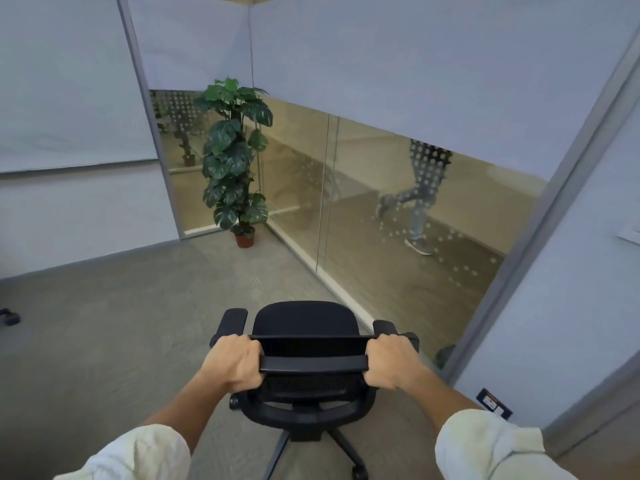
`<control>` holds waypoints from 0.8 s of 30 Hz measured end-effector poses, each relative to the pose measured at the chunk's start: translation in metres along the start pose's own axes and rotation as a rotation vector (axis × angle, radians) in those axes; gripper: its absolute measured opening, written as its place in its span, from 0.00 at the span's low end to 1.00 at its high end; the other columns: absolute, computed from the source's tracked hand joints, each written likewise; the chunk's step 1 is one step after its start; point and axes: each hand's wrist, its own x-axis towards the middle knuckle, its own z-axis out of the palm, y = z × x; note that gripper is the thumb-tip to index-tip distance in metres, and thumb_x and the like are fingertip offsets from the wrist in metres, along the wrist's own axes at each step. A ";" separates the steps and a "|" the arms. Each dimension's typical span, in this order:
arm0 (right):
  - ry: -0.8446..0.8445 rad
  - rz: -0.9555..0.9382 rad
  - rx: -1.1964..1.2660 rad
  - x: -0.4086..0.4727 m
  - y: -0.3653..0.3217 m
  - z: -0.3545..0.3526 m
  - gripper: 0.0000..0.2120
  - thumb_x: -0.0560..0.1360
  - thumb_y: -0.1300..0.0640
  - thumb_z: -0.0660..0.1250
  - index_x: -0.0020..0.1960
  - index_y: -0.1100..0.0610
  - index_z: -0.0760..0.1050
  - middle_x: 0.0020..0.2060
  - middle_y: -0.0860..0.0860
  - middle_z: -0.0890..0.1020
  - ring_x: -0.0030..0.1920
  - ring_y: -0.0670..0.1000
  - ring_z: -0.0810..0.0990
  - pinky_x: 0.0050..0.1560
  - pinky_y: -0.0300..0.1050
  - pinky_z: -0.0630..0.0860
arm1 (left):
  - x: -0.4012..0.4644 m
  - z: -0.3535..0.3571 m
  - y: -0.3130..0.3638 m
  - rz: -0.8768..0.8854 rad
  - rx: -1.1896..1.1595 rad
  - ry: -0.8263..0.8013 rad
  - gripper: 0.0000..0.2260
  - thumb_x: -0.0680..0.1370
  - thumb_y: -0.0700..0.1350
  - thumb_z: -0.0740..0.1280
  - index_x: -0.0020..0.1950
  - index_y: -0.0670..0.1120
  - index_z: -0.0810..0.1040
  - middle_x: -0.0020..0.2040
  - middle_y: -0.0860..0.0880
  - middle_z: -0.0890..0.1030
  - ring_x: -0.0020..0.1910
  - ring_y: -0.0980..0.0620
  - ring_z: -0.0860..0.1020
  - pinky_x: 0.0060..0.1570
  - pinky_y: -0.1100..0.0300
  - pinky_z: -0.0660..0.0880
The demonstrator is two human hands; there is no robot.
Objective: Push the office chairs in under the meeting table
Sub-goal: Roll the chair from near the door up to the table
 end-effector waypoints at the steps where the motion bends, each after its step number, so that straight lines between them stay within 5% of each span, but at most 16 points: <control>1: 0.007 -0.011 -0.001 0.010 0.006 0.001 0.06 0.58 0.51 0.59 0.28 0.53 0.64 0.23 0.49 0.69 0.24 0.50 0.68 0.25 0.42 0.59 | 0.007 0.001 0.000 -0.014 -0.007 0.000 0.07 0.61 0.52 0.58 0.31 0.52 0.73 0.25 0.53 0.68 0.28 0.47 0.72 0.31 0.57 0.67; 10: 0.080 -0.217 -0.013 0.079 0.055 0.005 0.06 0.58 0.50 0.58 0.28 0.52 0.67 0.24 0.48 0.72 0.24 0.50 0.70 0.26 0.43 0.66 | 0.027 -0.003 0.031 -0.252 -0.017 -0.020 0.06 0.61 0.51 0.58 0.29 0.51 0.71 0.24 0.53 0.67 0.25 0.48 0.69 0.28 0.59 0.64; 16: 0.096 -0.404 -0.029 0.113 0.081 0.001 0.06 0.57 0.51 0.57 0.28 0.52 0.68 0.22 0.47 0.71 0.23 0.49 0.68 0.24 0.43 0.61 | 0.019 -0.005 0.073 -0.464 -0.027 -0.013 0.06 0.61 0.51 0.58 0.29 0.50 0.70 0.28 0.49 0.77 0.26 0.46 0.71 0.29 0.59 0.65; 24: 0.115 -0.596 -0.010 0.158 0.050 -0.010 0.05 0.57 0.51 0.58 0.27 0.53 0.68 0.22 0.48 0.70 0.23 0.50 0.68 0.25 0.43 0.61 | -0.001 -0.008 0.059 -0.636 0.023 -0.045 0.06 0.60 0.52 0.59 0.27 0.51 0.70 0.21 0.54 0.63 0.21 0.51 0.63 0.26 0.60 0.61</control>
